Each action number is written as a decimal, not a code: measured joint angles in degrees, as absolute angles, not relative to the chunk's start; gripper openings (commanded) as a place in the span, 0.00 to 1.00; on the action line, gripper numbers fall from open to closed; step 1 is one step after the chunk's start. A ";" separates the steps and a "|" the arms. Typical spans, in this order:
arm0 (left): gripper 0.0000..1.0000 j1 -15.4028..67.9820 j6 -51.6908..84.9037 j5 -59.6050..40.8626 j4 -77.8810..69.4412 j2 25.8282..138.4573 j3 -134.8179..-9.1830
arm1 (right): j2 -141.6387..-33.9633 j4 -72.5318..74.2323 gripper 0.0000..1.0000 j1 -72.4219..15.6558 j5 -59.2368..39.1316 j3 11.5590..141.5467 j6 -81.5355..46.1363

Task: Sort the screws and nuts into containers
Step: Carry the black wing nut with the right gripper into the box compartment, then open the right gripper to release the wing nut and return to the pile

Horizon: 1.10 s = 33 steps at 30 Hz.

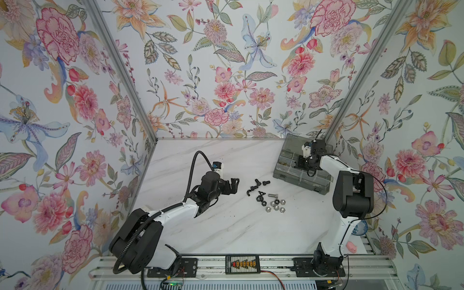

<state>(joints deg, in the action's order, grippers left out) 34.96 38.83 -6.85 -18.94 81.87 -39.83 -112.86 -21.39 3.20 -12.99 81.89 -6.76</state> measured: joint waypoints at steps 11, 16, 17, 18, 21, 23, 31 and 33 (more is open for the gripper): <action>0.99 35.00 38.83 -6.87 -18.90 82.41 -40.56 | -112.86 -21.41 0.34 3.27 -12.99 82.06 -7.05; 0.99 35.05 38.83 -6.87 -18.90 82.41 -40.64 | -112.71 -21.85 0.38 3.31 -13.58 82.06 -6.92; 1.00 35.05 38.83 -6.87 -18.90 82.41 -40.64 | -112.51 -22.02 0.39 3.31 -14.04 82.02 -6.92; 0.99 35.05 38.83 -6.87 -18.90 82.41 -40.64 | -112.03 -22.13 0.40 3.31 -14.50 81.80 -6.92; 0.99 35.05 38.83 -6.87 -18.90 82.41 -40.64 | -108.71 -22.74 0.43 3.18 -15.84 80.05 -6.90; 0.99 35.05 38.83 -6.87 -18.90 82.41 -40.64 | -105.60 -22.94 0.45 2.90 -16.71 78.37 -6.87; 0.99 35.05 38.85 -6.90 -18.92 82.41 -40.64 | -94.52 -23.38 0.49 -2.42 -20.73 69.97 -6.59; 0.99 35.05 38.85 -6.90 -18.92 82.41 -40.64 | -93.54 -24.10 0.49 -4.58 -21.08 68.29 -6.09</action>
